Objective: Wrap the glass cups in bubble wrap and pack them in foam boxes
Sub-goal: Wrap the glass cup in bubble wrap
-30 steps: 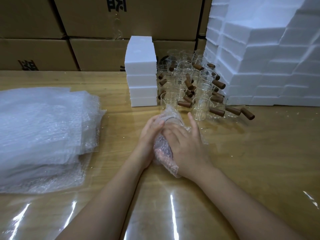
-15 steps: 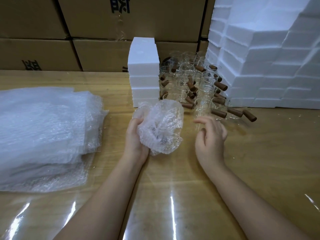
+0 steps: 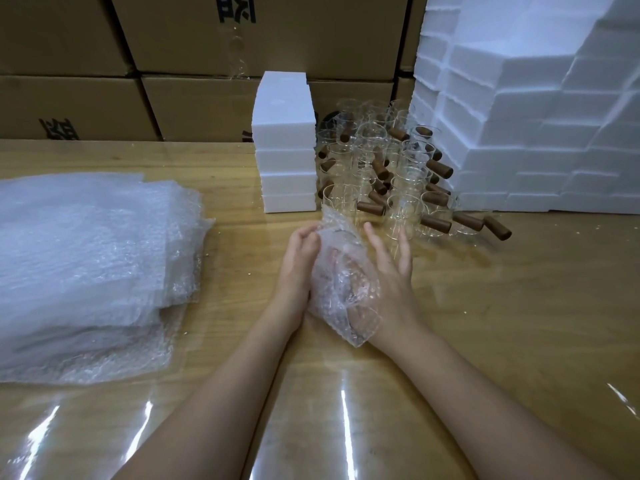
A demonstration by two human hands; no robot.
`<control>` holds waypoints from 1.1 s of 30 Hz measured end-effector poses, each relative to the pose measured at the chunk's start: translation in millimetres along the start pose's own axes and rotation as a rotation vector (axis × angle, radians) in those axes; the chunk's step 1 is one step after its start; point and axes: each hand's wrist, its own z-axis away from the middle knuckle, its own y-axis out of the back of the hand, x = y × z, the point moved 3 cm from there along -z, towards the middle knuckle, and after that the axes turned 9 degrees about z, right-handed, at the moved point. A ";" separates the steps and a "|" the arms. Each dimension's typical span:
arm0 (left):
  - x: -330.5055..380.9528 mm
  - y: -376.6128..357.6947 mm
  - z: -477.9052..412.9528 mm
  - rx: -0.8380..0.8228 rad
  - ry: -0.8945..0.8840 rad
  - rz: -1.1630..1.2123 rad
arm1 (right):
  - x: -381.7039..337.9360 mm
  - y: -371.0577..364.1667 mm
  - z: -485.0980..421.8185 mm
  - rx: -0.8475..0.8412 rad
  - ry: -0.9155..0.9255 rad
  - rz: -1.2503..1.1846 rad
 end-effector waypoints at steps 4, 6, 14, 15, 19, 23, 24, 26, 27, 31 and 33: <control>-3.8 -0.5 2.8 -0.080 -0.004 -0.004 | -3.9 1.1 0.7 -0.066 -0.042 -0.068; -4.1 0.3 2.5 -0.061 -0.013 -0.004 | -7.7 2.3 1.0 -0.104 -0.057 0.013; -4.3 12.6 -6.2 0.156 -0.026 0.188 | -13.6 22.5 7.6 0.628 0.367 0.126; -5.2 14.9 -7.3 0.165 -0.009 0.189 | -15.1 20.9 8.4 0.630 0.424 0.169; -6.8 13.6 -10.5 0.147 -0.010 0.093 | -23.4 12.3 4.7 0.483 0.510 0.317; -6.3 2.2 -9.7 0.060 -0.061 0.078 | -22.6 8.8 -0.3 0.289 0.374 0.411; -6.8 0.9 -9.8 0.045 -0.059 0.079 | -22.7 8.6 0.1 0.256 0.335 0.425; -7.9 1.1 -9.4 0.017 -0.092 0.048 | -23.0 7.0 1.6 0.196 0.271 0.431; -8.2 0.8 -8.7 -0.003 -0.114 0.023 | -23.0 5.3 1.9 0.160 0.242 0.427; -6.3 -1.2 -2.9 -0.111 -0.149 -0.011 | -20.4 -0.3 -0.8 0.002 0.150 0.421; -7.1 -1.5 -0.5 -0.175 -0.140 -0.025 | -15.2 0.6 -2.7 -0.023 0.117 0.370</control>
